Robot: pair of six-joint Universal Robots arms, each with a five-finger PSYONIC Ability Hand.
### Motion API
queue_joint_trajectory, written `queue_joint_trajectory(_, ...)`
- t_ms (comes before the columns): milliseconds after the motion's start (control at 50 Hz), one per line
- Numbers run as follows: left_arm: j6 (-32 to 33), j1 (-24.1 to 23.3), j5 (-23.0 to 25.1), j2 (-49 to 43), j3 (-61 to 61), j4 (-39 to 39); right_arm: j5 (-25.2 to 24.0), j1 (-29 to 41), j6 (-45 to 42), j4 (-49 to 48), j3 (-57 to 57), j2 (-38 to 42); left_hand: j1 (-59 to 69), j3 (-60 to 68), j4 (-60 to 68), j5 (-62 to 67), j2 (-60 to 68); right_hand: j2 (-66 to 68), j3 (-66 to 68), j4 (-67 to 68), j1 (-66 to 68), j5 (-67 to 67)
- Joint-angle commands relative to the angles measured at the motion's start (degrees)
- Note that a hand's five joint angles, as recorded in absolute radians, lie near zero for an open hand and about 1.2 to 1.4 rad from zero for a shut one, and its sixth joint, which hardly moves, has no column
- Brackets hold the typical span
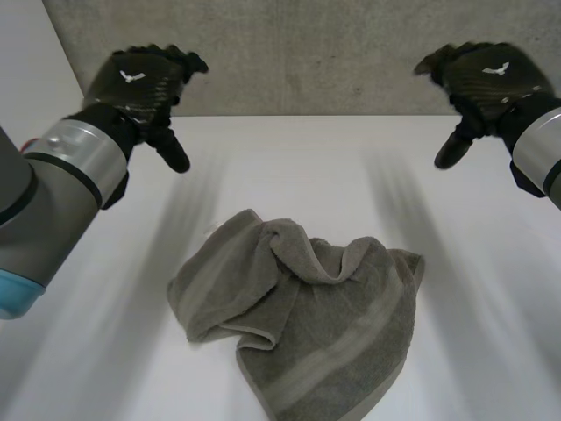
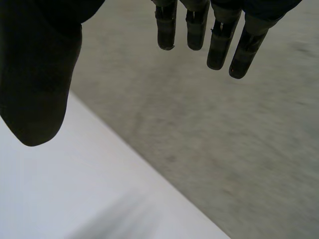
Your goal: Fold the towel.
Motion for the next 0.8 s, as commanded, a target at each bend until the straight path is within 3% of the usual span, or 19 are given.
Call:
queue_joint_trajectory(20, 2.7, 0.0, 9.8, -5.3, 0.0, 0.6, -19.6, -4.1, -13.0, 7.8, 0.4, 3.1, 4.2, 4.3, 4.4, 4.2, 4.2, -4.3, -4.1, -4.9, -3.1, -3.4)
queue_joint_trajectory(120, 10.8, 0.0, 17.4, -13.8, 2.3, 0.3, -22.4, -4.0, -17.1, 8.6, 0.5, 9.6, 4.4, 4.5, 4.5, 4.4, 4.4, -4.3, -4.1, -4.9, -3.1, -3.4)
queue_joint_trajectory(320, 19.4, -1.7, 20.0, -24.9, 2.7, 0.0, -22.1, -3.9, -20.7, 8.2, -0.4, 21.9, 4.4, 4.5, 4.5, 4.4, 4.4, 0.0, 0.2, -0.6, 1.2, 0.9)
queue_joint_trajectory(420, 21.4, -3.7, 20.3, -28.9, 3.8, 0.4, -21.8, -2.0, -20.4, 7.3, -2.4, 29.2, 6.1, 6.2, 6.2, 6.0, 6.1, 12.3, 12.4, 11.7, 13.5, 13.1)
queue_joint_trajectory(500, 21.6, -3.8, 20.0, -31.7, 6.3, 0.4, -21.4, -0.1, -20.3, 7.2, -4.1, 32.2, 18.0, 18.1, 18.1, 18.0, 18.0, 15.0, 15.1, 14.4, 16.2, 15.8)
queue_joint_trajectory(520, 21.6, -4.1, 20.2, -32.5, 7.1, 0.4, -20.6, 0.4, -20.2, 7.1, -5.1, 33.4, 26.0, 26.1, 26.1, 26.0, 26.0, 18.7, 18.8, 18.1, 19.8, 19.5)
queue_joint_trajectory(540, 21.6, -4.1, 20.2, -32.5, 7.1, 0.4, -19.7, 0.8, -19.9, 6.9, -6.2, 34.0, 26.1, 26.2, 26.2, 26.1, 26.1, 28.0, 28.2, 27.4, 29.2, 28.9)
queue_joint_trajectory(560, 21.6, -4.5, 20.3, -32.9, 7.8, 0.4, -19.7, 0.8, -19.9, 6.9, -6.2, 34.0, 37.7, 37.9, 37.9, 37.7, 37.8, 28.1, 28.3, 27.5, 29.3, 29.0)
queue_joint_trajectory(580, 21.6, -5.0, 20.4, -33.3, 8.4, 0.4, -18.7, 1.1, -19.6, 6.1, -7.4, 34.3, 49.4, 49.5, 49.5, 49.3, 49.4, 38.8, 38.9, 38.2, 40.0, 39.6)
queue_joint_trajectory(600, 21.6, -5.0, 20.4, -33.3, 8.4, 0.4, -18.7, 1.1, -19.6, 6.1, -7.4, 34.3, 49.5, 49.6, 49.6, 49.4, 49.5, 38.9, 39.0, 38.3, 40.1, 39.7)
queue_joint_trajectory(620, 21.7, -5.5, 20.2, -33.3, 9.0, 0.6, -17.9, 1.4, -19.2, 5.1, -8.5, 34.3, 63.3, 63.4, 63.4, 63.3, 63.3, 53.1, 53.2, 52.4, 54.2, 53.9)
queue_joint_trajectory(640, 21.7, -5.8, 20.0, -33.3, 10.1, 0.9, -17.9, 1.4, -19.2, 5.1, -8.6, 34.3, 64.7, 64.9, 64.9, 64.7, 64.8, 53.2, 53.3, 52.6, 54.4, 54.0)
queue_joint_trajectory(660, 21.7, -5.8, 20.0, -33.3, 10.1, 0.9, -16.8, 1.6, -17.9, 3.4, -9.9, 34.2, 64.8, 64.9, 64.9, 64.7, 64.8, 65.6, 65.8, 65.0, 66.8, 66.4)
queue_joint_trajectory(720, 21.6, -5.9, 19.2, -33.0, 13.9, 4.2, -12.6, 1.6, -12.5, -1.5, -13.9, 33.3, 64.8, 64.9, 64.9, 64.7, 64.8, 65.7, 65.9, 65.1, 66.9, 66.6)
queue_joint_trajectory(760, 21.2, -5.9, 13.4, -32.2, 19.3, 12.6, -10.2, 1.6, -9.3, -5.0, -15.9, 31.8, 64.8, 64.9, 64.9, 64.7, 64.8, 65.7, 65.9, 65.1, 66.9, 66.6)
queue_joint_trajectory(780, 21.2, -5.9, 13.4, -32.2, 19.3, 12.7, -7.7, 1.6, -6.4, -10.2, -16.8, 29.3, 64.8, 64.9, 64.9, 64.7, 64.8, 65.7, 65.9, 65.1, 66.9, 66.6)
queue_joint_trajectory(800, 21.2, -6.0, 8.2, -31.4, 21.7, 18.6, -5.2, 1.4, -3.5, -16.8, -16.8, 26.0, 64.8, 64.9, 64.9, 64.7, 64.8, 65.7, 65.9, 65.1, 66.9, 66.6)
